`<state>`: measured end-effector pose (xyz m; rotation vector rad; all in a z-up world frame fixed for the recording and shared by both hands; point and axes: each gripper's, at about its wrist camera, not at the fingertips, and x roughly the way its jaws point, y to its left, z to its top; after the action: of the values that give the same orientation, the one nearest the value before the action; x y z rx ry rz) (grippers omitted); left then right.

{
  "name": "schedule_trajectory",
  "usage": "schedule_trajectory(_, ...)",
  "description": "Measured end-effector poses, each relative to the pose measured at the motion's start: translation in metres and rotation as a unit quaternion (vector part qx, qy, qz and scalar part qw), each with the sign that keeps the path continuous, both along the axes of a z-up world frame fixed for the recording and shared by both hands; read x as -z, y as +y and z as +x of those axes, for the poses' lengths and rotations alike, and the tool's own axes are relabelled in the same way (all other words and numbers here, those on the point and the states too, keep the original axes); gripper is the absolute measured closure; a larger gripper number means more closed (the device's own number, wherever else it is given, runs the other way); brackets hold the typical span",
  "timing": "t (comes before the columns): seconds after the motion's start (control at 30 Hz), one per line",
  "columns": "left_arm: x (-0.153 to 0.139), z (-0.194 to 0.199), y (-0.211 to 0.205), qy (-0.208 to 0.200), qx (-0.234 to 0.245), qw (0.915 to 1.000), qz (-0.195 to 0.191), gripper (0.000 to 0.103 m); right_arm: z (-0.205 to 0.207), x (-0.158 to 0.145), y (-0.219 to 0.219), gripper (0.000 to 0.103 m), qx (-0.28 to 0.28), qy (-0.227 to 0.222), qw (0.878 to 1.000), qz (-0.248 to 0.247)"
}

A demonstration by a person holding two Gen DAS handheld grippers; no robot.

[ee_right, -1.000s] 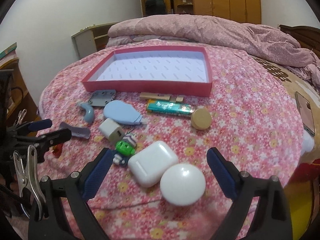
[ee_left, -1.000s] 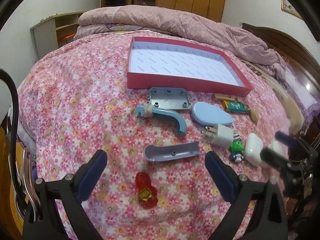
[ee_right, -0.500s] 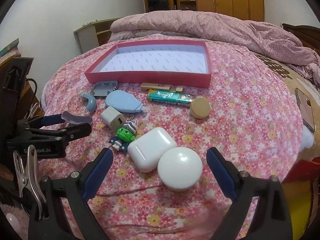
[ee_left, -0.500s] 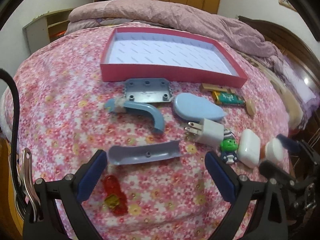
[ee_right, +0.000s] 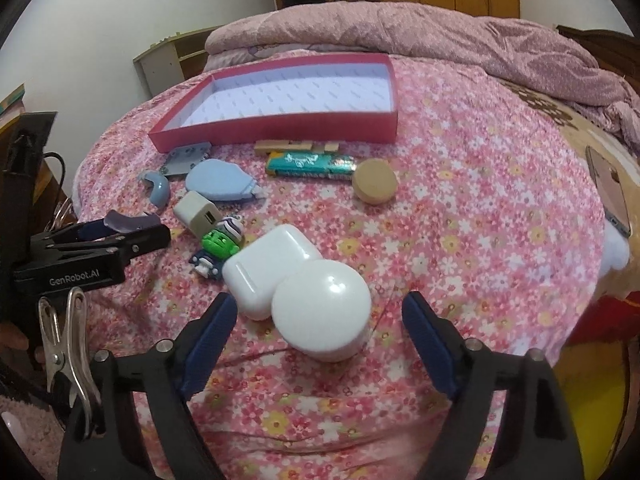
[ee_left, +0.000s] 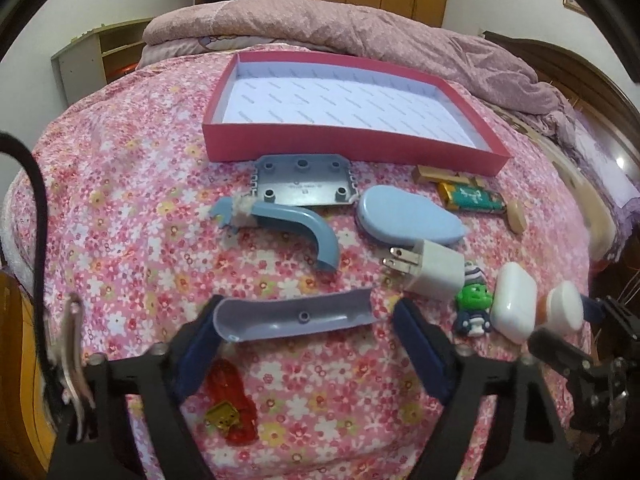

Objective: Organize rigid objects
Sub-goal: 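Close left gripper on the lavender handle while right gripper grasps the white jar, then lift and carry the lavender handle and white jar over the red tray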

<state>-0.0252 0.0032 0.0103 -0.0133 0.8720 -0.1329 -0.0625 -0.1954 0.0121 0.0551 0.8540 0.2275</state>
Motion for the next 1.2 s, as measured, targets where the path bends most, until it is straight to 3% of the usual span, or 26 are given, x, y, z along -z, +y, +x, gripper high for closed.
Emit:
schedule_trajectory(0.03, 0.000, -0.001, 0.000, -0.002, -0.001, 1.0000, 0.003, 0.027, 0.000, 0.001, 0.000, 0.025, -0.002, 0.001, 1.000, 0.001)
schedule_trajectory(0.27, -0.002, -0.005, 0.003, -0.004, 0.012, 0.9999, 0.001, 0.027, -0.001, 0.000, 0.004, 0.042, -0.018, -0.003, 1.000, 0.007)
schedule_trajectory(0.33, -0.003, -0.006, 0.004, -0.004, 0.014, 0.9999, -0.002, 0.027, 0.000, 0.000, 0.003, 0.059, -0.018, -0.003, 1.000, 0.012)
schedule_trajectory(0.93, -0.028, -0.003, 0.016, -0.030, 0.014, 0.9994, -0.011, 0.027, 0.005, -0.014, -0.008, 0.059, -0.015, -0.010, 0.999, 0.040)
schedule_trajectory(1.2, -0.037, 0.007, 0.016, -0.038, 0.016, 0.9990, -0.015, 0.027, 0.014, -0.031, -0.005, 0.059, -0.026, -0.032, 0.999, 0.024)
